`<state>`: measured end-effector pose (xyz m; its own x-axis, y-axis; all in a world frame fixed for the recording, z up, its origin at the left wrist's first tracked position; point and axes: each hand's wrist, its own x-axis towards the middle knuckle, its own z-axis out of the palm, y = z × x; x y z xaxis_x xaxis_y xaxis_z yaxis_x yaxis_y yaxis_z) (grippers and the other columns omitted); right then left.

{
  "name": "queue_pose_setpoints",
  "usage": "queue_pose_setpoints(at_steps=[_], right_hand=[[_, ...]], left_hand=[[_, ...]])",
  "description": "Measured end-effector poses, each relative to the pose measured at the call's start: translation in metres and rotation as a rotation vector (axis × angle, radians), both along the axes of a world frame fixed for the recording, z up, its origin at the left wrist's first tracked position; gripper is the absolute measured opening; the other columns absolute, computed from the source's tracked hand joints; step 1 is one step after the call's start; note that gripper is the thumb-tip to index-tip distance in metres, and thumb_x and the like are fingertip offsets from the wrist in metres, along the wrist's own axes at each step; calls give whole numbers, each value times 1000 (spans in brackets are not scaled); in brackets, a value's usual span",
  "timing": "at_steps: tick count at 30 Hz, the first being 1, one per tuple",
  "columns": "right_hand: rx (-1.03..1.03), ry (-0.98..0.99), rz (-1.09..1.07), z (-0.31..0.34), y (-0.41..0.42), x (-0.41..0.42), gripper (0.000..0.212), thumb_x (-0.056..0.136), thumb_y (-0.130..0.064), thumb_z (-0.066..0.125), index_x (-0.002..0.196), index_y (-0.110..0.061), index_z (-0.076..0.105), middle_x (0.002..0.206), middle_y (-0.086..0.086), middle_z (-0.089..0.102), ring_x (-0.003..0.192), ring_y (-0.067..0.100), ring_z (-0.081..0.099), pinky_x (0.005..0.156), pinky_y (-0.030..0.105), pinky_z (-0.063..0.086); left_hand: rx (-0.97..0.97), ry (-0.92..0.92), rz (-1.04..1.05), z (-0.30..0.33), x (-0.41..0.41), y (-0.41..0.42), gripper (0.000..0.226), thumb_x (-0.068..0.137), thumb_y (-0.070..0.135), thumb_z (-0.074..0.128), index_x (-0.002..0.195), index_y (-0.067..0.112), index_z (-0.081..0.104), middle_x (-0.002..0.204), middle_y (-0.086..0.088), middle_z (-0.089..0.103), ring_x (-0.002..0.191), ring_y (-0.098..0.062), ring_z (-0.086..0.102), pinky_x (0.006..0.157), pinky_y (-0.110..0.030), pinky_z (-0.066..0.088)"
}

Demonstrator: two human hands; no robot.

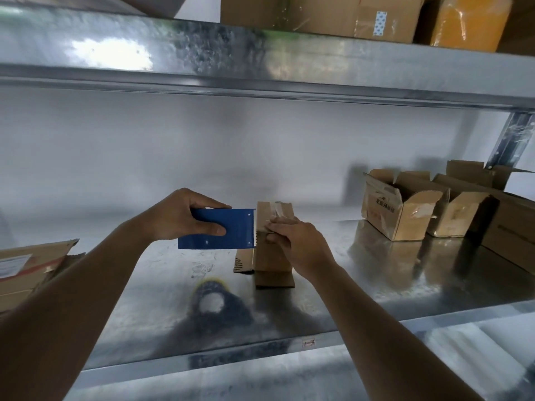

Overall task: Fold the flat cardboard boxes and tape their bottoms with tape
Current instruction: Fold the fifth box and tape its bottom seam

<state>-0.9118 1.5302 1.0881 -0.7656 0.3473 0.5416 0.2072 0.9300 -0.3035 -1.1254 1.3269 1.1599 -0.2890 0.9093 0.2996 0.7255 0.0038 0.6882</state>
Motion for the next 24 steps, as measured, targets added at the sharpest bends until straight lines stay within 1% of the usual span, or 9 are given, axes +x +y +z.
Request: queue_pose_setpoints(at_steps=[4, 11, 13, 15, 17, 18, 20, 22, 24], right_hand=[[18, 19, 17, 0, 2, 4, 30, 105, -27, 59, 133, -26, 71, 142, -8, 64, 133, 17, 57, 108, 41, 50], [11, 109, 59, 2, 7, 12, 26, 99, -16, 69, 124, -17, 76, 130, -2, 72, 125, 17, 65, 112, 32, 48], [4, 122, 120, -1, 8, 13, 27, 96, -13, 71, 123, -14, 76, 129, -2, 72, 125, 13, 64, 117, 27, 42], [-30, 116, 168, 2, 12, 17, 27, 95, -10, 73, 121, -14, 77, 128, -4, 72, 124, 4, 62, 121, 17, 29], [-69, 79, 169, 8, 14, 21, 29, 96, -9, 72, 124, -16, 76, 129, -4, 72, 124, 3, 61, 122, 19, 28], [-95, 39, 153, 13, 12, 23, 32, 97, -11, 71, 127, -19, 74, 130, -5, 71, 123, 5, 61, 121, 24, 34], [-120, -66, 106, 21, 1, 25, 36, 99, -21, 65, 135, -27, 67, 129, -12, 66, 117, 8, 60, 105, 32, 51], [-95, -122, 52, 25, -8, 25, 39, 99, -38, 59, 137, -31, 61, 122, -17, 60, 109, 7, 59, 91, 32, 56], [-44, -109, 8, 24, -15, 23, 42, 97, -52, 60, 132, -30, 63, 122, -15, 60, 106, 9, 60, 87, 33, 57]], left_hand=[[-40, 60, 28, 3, -6, -10, 55, 70, 31, 91, 123, 32, 75, 107, 17, 78, 99, -7, 75, 88, -28, 61], [-20, 104, 170, 4, -23, -44, 50, 74, 28, 92, 121, 34, 77, 104, 19, 78, 97, -4, 74, 90, -28, 60], [13, 95, 170, 2, -19, -45, 51, 73, 28, 93, 121, 32, 77, 103, 18, 78, 96, -5, 74, 89, -26, 60], [31, 80, 161, 3, -15, -46, 51, 73, 25, 93, 121, 31, 77, 103, 18, 79, 96, -5, 75, 87, -22, 59], [34, 74, 153, 2, -10, -45, 50, 72, 24, 93, 119, 31, 77, 102, 18, 79, 95, -5, 75, 84, -19, 59], [36, 64, 151, 1, -7, -44, 50, 72, 25, 93, 119, 31, 78, 102, 18, 79, 95, -5, 75, 85, -20, 59], [42, 52, 155, 0, -2, -39, 50, 72, 26, 93, 119, 32, 78, 103, 17, 79, 95, -6, 75, 86, -24, 60], [38, 65, 150, -2, 5, -33, 48, 72, 24, 93, 117, 31, 78, 101, 19, 79, 94, -5, 75, 85, -22, 61], [25, 101, 148, -3, 11, -28, 44, 74, 22, 93, 113, 35, 78, 98, 24, 77, 92, -2, 74, 80, -15, 58]])
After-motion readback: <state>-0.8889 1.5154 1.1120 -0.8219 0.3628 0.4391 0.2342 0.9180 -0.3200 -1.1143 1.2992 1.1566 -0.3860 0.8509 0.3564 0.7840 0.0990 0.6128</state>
